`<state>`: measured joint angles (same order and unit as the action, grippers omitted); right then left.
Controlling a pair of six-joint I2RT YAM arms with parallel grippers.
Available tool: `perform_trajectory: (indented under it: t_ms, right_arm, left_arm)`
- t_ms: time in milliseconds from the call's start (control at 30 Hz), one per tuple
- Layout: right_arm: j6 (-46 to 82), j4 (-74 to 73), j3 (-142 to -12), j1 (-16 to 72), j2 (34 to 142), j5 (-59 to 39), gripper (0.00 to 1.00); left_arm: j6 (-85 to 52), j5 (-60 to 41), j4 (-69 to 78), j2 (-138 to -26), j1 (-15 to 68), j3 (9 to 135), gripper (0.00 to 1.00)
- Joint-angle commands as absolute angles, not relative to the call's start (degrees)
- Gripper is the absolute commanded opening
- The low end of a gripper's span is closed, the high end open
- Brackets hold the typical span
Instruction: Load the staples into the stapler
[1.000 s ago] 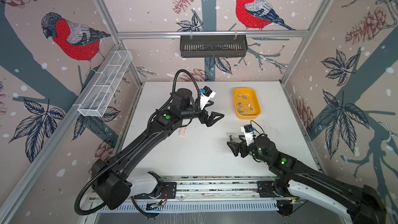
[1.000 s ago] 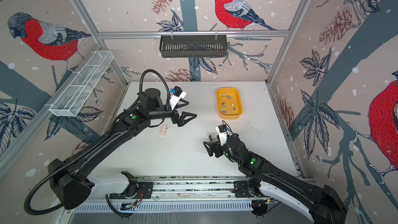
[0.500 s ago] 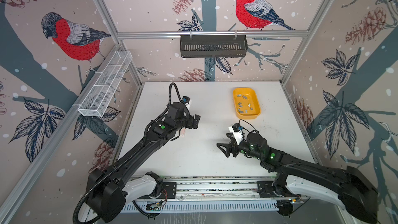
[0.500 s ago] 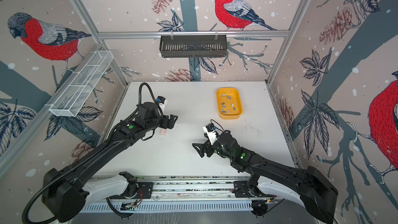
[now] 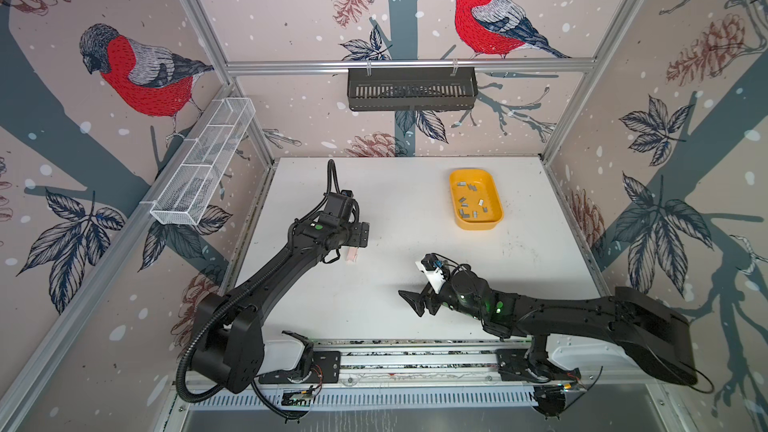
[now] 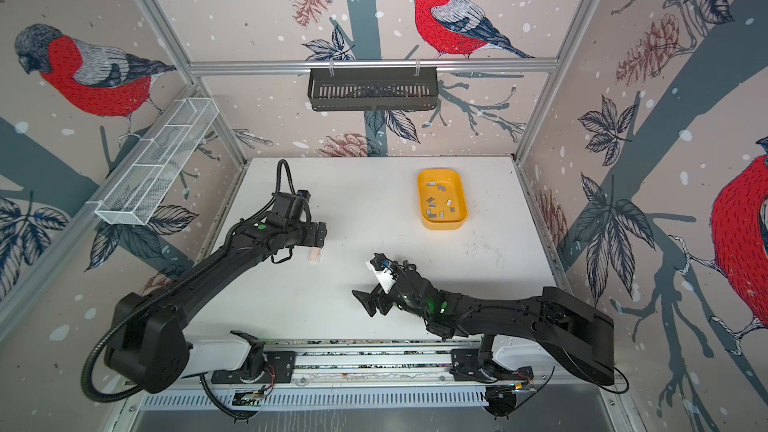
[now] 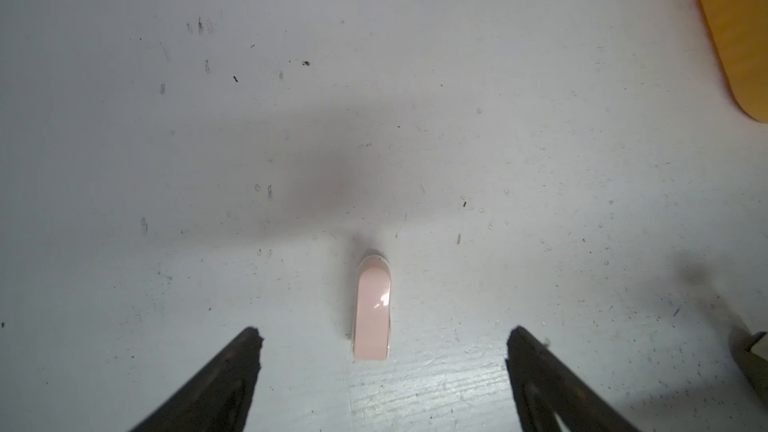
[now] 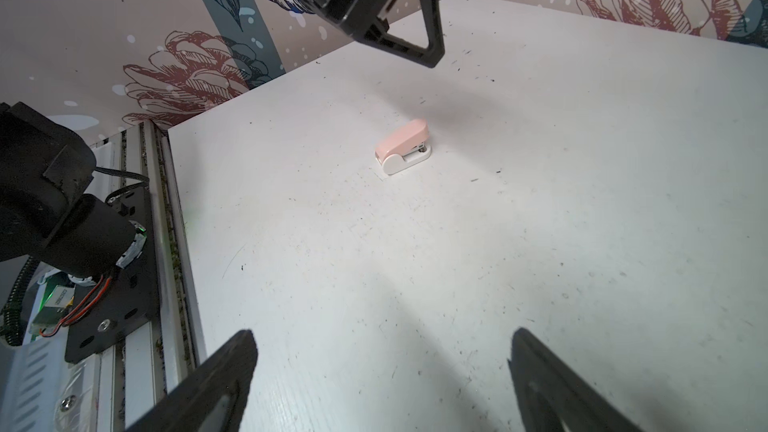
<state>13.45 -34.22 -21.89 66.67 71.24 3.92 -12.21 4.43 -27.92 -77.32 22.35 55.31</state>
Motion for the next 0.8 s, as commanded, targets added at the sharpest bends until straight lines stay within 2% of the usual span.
perform_trajectory:
  t_ms: [0,200,533,767]
  right_arm:
    - [11.92,-36.79,-22.55,68.72,73.41,9.67,0.95]
    - [12.37,-36.15,-23.92,70.4,76.5,12.22,0.95]
    - [12.22,-35.93,-24.7,71.19,78.33,12.82,0.95]
    - [12.04,-35.94,-24.7,71.36,78.22,12.98,0.95]
  left_arm:
    - [-8.32,2.12,-31.56,-80.55,21.64,56.65,0.91]
    - [-7.6,0.7,-33.87,-88.71,21.27,59.85,0.88]
    - [-5.05,1.67,-33.66,-94.71,21.01,61.83,0.81]
    - [-4.79,-0.2,-34.12,-96.77,20.92,62.08,0.69]
